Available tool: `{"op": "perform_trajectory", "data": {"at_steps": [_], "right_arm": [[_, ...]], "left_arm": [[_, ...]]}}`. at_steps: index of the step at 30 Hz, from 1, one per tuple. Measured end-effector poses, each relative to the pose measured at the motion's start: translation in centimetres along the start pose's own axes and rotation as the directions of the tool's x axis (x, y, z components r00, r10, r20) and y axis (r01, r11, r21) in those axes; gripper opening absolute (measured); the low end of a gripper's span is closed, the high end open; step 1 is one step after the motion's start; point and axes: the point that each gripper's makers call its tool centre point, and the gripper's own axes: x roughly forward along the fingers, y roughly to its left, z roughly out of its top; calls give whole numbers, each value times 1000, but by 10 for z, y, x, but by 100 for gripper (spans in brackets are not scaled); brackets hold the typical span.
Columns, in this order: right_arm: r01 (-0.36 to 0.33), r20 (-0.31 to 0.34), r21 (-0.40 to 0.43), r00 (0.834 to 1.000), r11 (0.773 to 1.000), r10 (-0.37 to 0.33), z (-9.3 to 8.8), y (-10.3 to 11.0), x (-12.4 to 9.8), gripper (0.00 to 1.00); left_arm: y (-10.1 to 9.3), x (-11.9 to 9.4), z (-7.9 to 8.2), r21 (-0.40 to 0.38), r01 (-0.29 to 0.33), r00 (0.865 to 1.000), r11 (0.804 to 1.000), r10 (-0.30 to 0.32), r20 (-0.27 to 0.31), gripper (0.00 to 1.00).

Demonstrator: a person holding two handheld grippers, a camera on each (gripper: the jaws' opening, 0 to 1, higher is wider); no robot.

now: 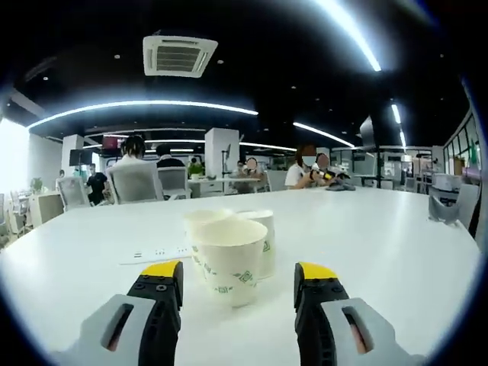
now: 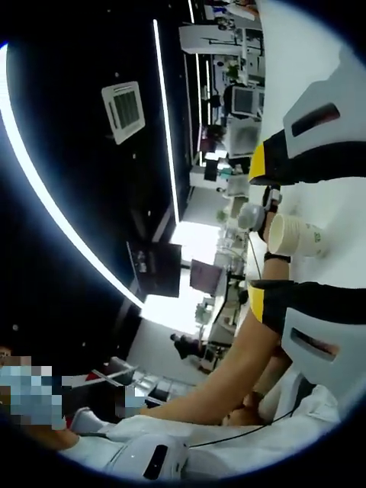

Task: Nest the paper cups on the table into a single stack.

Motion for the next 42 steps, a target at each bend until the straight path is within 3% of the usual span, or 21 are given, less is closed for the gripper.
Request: {"op": "perform_trajectory", "data": {"at_steps": [8, 14, 18, 22, 32, 35, 42], "right_arm": [[10, -24, -44, 1000, 999, -11, 5, -8, -2, 51], [32, -22, -53, 999, 998, -33, 7, -17, -6, 50], [36, -23, -48, 999, 998, -37, 5, -19, -7, 50], [40, -23, -47, 999, 998, -41, 5, -21, -7, 50], [31, -7, -14, 999, 999, -32, -1, -16, -3, 49], [27, -13, 3, 1000, 1000, -27, -8, -13, -1, 49], [4, -25, 39, 1000, 999, -3, -21, -2, 4, 48]], "left_arm": [[4, 19, 2, 2, -6, 1000, 1000, 7, -8, 58], [0, 21, 2, -8, -4, 1000, 1000, 4, -12, 54], [1, 21, 4, 3, -10, 1000, 1000, 10, -6, 44], [0, 17, 7, -10, -5, 1000, 1000, 5, -5, 43], [8, -26, 19, -54, 19, 1000, 998, -18, 22, 42], [4, -46, 19, -78, 55, 999, 995, -54, 5, 42], [6, -103, 36, -71, 89, 996, 994, -87, 31, 42]]}}
